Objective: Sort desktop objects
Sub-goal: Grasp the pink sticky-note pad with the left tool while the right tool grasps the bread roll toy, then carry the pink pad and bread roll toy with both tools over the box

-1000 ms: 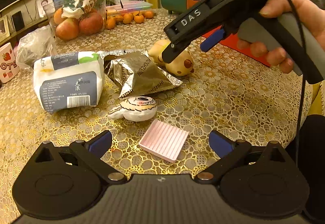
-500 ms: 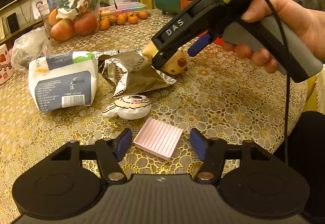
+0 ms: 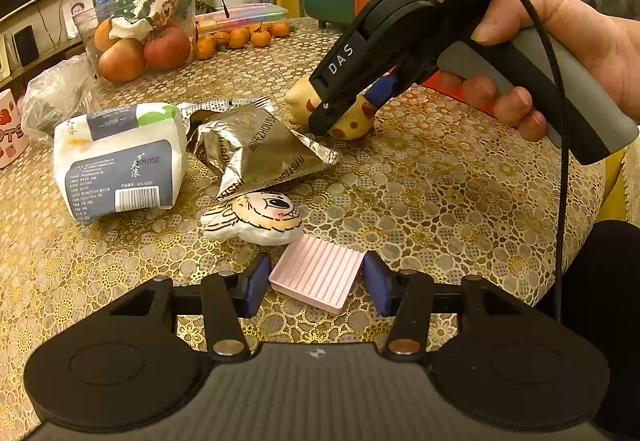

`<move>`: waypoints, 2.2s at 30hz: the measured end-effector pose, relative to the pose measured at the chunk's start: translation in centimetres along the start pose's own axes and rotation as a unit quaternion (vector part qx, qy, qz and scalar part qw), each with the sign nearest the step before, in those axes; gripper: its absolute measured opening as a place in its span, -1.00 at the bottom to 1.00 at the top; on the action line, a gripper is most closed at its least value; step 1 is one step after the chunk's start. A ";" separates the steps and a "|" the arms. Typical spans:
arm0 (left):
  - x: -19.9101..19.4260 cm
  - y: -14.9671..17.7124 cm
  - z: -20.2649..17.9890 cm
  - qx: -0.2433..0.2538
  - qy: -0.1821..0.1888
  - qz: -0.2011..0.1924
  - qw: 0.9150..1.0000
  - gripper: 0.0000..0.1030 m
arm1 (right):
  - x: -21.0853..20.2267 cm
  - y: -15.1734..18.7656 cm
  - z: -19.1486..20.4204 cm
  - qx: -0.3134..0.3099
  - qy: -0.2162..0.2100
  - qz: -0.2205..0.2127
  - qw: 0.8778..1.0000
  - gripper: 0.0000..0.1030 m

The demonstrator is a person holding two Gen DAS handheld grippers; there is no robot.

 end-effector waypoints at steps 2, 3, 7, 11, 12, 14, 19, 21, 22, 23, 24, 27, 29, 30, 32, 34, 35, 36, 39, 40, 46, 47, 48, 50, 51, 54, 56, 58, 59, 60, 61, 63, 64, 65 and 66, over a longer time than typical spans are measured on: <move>0.0 0.0 0.0 -0.002 -0.002 0.002 1.000 -0.05 | -0.3 0.0 -0.1 0.003 0.000 -0.003 1.000 -0.15; 0.0 -0.1 0.0 -0.005 -0.001 0.003 1.000 -0.05 | -0.4 0.1 -0.2 0.003 0.001 -0.004 1.000 -0.16; -0.2 -0.1 -0.2 -0.013 0.001 0.009 1.000 -0.05 | -1.3 0.3 -0.4 0.009 -0.003 -0.009 1.000 -0.17; -0.5 -0.2 -0.8 -0.022 0.005 0.012 1.000 -0.05 | -2.4 1.0 -0.8 0.015 -0.006 -0.010 1.000 -0.18; -0.5 -0.3 -1.0 -0.021 0.005 0.012 1.000 -0.05 | -2.7 1.2 -0.9 0.017 -0.008 -0.010 1.000 -0.18; -0.7 -0.4 -1.5 -0.019 0.006 0.012 1.000 -0.05 | -3.2 1.8 -1.2 0.017 -0.009 -0.008 1.000 -0.18; -1.1 -1.0 -2.8 -0.021 0.008 0.010 1.000 -0.05 | -4.7 2.7 -2.3 0.026 -0.006 -0.009 1.000 -0.18; -1.2 -1.3 -3.2 -0.026 0.011 0.010 1.000 -0.05 | -5.4 3.0 -2.7 0.030 -0.007 -0.010 0.999 -0.18; -1.3 -1.4 -3.4 -0.029 0.011 0.010 0.999 -0.05 | -5.8 3.2 -2.9 0.030 -0.007 -0.010 0.999 -0.18; -1.4 -1.6 -3.6 -0.031 0.011 0.010 0.999 -0.05 | -6.1 3.3 -3.1 0.030 -0.006 -0.011 0.999 -0.18; -1.5 -1.7 -3.8 -0.033 0.011 0.011 0.999 -0.05 | -6.4 3.5 -3.3 0.030 -0.006 -0.012 0.999 -0.18; -1.7 -2.2 -4.3 -0.037 0.011 0.012 0.999 -0.05 | -7.5 3.9 -3.8 0.032 -0.005 -0.013 0.999 -0.18; -1.9 -2.6 -4.7 -0.036 0.009 0.009 0.999 -0.05 | -8.2 4.2 -4.2 0.035 -0.006 -0.014 0.999 -0.18; -2.0 -2.9 -5.0 -0.035 0.009 0.007 0.999 -0.05 | -8.6 4.3 -4.4 0.036 -0.008 -0.016 0.999 -0.18; -2.3 -3.5 -5.5 -0.034 0.009 0.003 0.999 -0.05 | -9.5 4.4 -4.8 0.034 -0.013 -0.020 0.999 -0.18; -2.6 -4.2 -6.0 -0.031 0.009 -0.003 0.999 -0.05 | -10.5 4.5 -5.0 0.032 -0.016 -0.025 0.999 -0.18; -2.8 -4.6 -6.3 -0.030 0.009 -0.006 1.000 -0.05 | -11.0 4.6 -5.2 0.031 -0.017 -0.028 0.999 -0.18; -3.0 -5.1 -6.6 -0.027 0.009 -0.010 1.000 -0.05 | -11.5 4.6 -5.4 0.030 -0.018 -0.031 0.999 -0.18; -3.4 -6.3 -7.6 -0.023 0.009 -0.020 1.000 -0.05 | -12.9 4.7 -6.1 0.029 -0.012 -0.039 0.999 -0.18; -3.6 -6.7 -7.8 -0.025 0.011 -0.022 0.999 -0.05 | -13.4 4.7 -6.4 0.029 -0.012 -0.041 0.999 -0.18; -3.9 -9.3 -9.5 -0.036 0.025 -0.030 0.999 -0.05 | -16.9 5.1 -8.3 0.035 -0.013 -0.058 0.998 -0.18; -3.9 -9.7 -9.8 -0.041 0.030 -0.031 0.998 -0.05 | -17.5 5.1 -8.7 0.038 -0.014 -0.061 0.997 -0.18; -4.0 -10.2 -10.2 -0.043 0.034 -0.032 0.998 -0.05 | -18.0 5.2 -9.0 0.039 -0.016 -0.064 0.997 -0.18; -4.1 -11.2 -11.0 -0.035 0.037 -0.037 0.998 -0.05 | -19.2 5.4 -9.7 0.042 -0.014 -0.071 0.996 -0.18; -4.1 -11.6 -11.5 -0.030 0.038 -0.041 0.998 -0.05 | -19.8 5.5 -10.1 0.043 -0.012 -0.075 0.996 -0.18; -4.1 -13.1 -12.8 -0.017 0.043 -0.051 0.998 -0.05 | -21.3 5.5 -11.5 0.045 -0.004 -0.085 0.995 -0.18; -3.9 -14.1 -13.8 -0.008 0.048 -0.056 0.997 -0.05 | -22.1 5.5 -12.5 0.046 0.005 -0.092 0.995 -0.18; -3.7 -15.0 -14.8 0.002 0.054 -0.060 0.997 -0.05 | -22.9 5.5 -13.6 0.049 0.013 -0.098 0.994 -0.18; -3.5 -15.5 -15.3 0.007 0.057 -0.063 0.996 -0.05 | -23.2 5.5 -14.2 0.051 0.016 -0.101 0.993 -0.18; -3.3 -15.9 -15.8 0.012 0.060 -0.065 0.996 -0.05 | -23.6 5.4 -14.7 0.053 0.020 -0.103 0.993 -0.18; -3.1 -16.4 -16.4 0.017 0.064 -0.067 0.996 -0.05 | -23.9 5.4 -15.3 0.054 0.023 -0.106 0.993 -0.18; -2.5 -17.3 -17.5 0.030 0.071 -0.070 0.995 -0.05 | -24.5 5.3 -16.3 0.058 0.030 -0.111 0.992 -0.18; -2.2 -17.8 -18.0 0.035 0.074 -0.070 0.994 -0.05 | -24.7 5.3 -16.8 0.060 0.034 -0.113 0.991 -0.18; -1.9 -18.3 -18.5 0.037 0.079 -0.071 0.994 -0.05 | -24.9 5.2 -17.3 0.062 0.038 -0.116 0.991 -0.18; -1.6 -18.7 -19.0 0.038 0.084 -0.071 0.993 -0.05 | -25.1 5.2 -17.9 0.063 0.042 -0.118 0.990 -0.18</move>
Point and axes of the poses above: each gripper's, at about its wrist camera, not at the fingertips, and x roughly the way its jaws point, z to its left, y to its underside, the point moved 3 cm from there along x, roughly the way its jaws point, and after that the axes turned 6 degrees about -z, right-handed, at the moved point
